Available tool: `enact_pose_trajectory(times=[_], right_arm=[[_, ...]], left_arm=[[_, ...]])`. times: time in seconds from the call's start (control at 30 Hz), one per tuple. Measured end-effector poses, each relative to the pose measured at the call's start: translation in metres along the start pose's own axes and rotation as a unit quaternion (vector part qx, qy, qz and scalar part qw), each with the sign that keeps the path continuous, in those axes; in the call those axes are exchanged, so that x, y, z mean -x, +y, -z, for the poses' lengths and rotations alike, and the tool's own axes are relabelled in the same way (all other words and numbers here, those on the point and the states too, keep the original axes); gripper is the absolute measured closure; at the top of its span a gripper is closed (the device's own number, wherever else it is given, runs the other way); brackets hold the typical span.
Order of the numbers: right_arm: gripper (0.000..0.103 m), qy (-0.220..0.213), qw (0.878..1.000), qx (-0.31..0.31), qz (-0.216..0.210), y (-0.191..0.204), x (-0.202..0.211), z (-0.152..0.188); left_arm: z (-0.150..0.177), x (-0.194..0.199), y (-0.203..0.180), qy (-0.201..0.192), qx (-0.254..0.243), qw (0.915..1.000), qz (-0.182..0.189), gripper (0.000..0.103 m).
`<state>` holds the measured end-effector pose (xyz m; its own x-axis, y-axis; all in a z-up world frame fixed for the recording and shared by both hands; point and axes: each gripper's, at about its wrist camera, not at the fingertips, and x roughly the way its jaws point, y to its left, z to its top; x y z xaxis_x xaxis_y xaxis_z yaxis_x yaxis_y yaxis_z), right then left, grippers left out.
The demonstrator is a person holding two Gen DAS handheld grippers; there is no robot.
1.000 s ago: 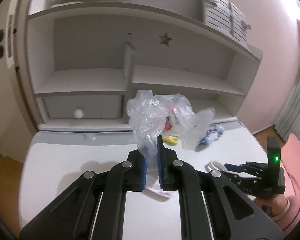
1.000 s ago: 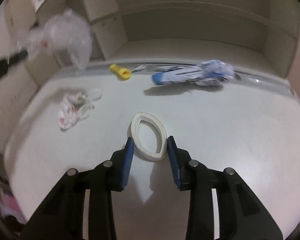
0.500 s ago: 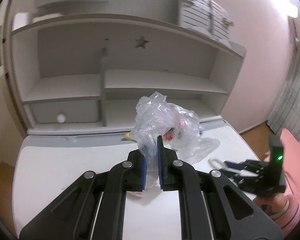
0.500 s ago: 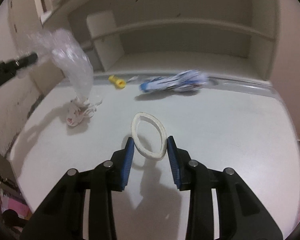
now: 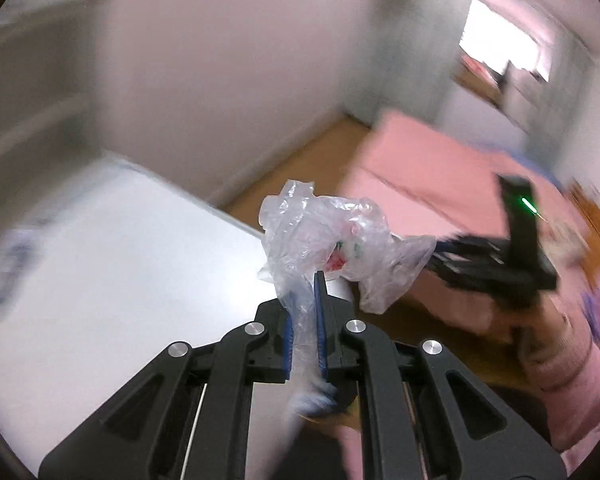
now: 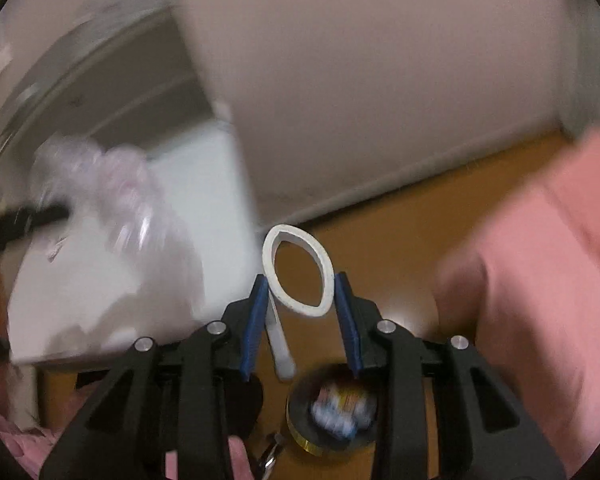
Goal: Collect trash
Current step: 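Carry the plastic bag and tape roll over the black bin and open both tools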
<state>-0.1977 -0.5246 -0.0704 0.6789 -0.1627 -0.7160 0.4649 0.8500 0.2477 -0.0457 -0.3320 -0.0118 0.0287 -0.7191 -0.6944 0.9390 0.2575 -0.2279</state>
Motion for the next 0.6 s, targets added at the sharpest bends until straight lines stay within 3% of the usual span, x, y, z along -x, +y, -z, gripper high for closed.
enact_pose_trajectory(times=[0.13, 0.23, 0.33, 0.53, 0.57, 0.6], right_arm=[[0.069, 0.078, 0.995, -0.066, -0.001, -0.062, -0.034, 0.045], [0.069, 0.128, 0.986, -0.107, -0.003, -0.095, -0.068, 0.078], [0.069, 0.156, 0.980, -0.121, -0.018, -0.106, -0.085, 0.092], [0.068, 0.169, 0.979, -0.113, -0.031, -0.103, -0.097, 0.097], [0.060, 0.168, 0.979, -0.113, -0.028, -0.102, -0.097, 0.097], [0.025, 0.171, 0.978, -0.120, -0.026, -0.106, -0.097, 0.097]], left_arm=[[0.028, -0.078, -0.054, 0.086, -0.029, 0.9947, 0.049, 0.095], [0.057, -0.130, -0.069, 0.142, -0.042, 0.9884, 0.033, 0.095], [0.082, -0.167, -0.064, 0.196, -0.020, 0.9801, 0.022, 0.096], [0.084, -0.179, -0.066, 0.213, -0.027, 0.9764, 0.020, 0.094], [0.083, -0.182, -0.068, 0.216, -0.035, 0.9757, 0.014, 0.087], [0.084, -0.184, -0.070, 0.220, -0.039, 0.9745, 0.013, 0.056]])
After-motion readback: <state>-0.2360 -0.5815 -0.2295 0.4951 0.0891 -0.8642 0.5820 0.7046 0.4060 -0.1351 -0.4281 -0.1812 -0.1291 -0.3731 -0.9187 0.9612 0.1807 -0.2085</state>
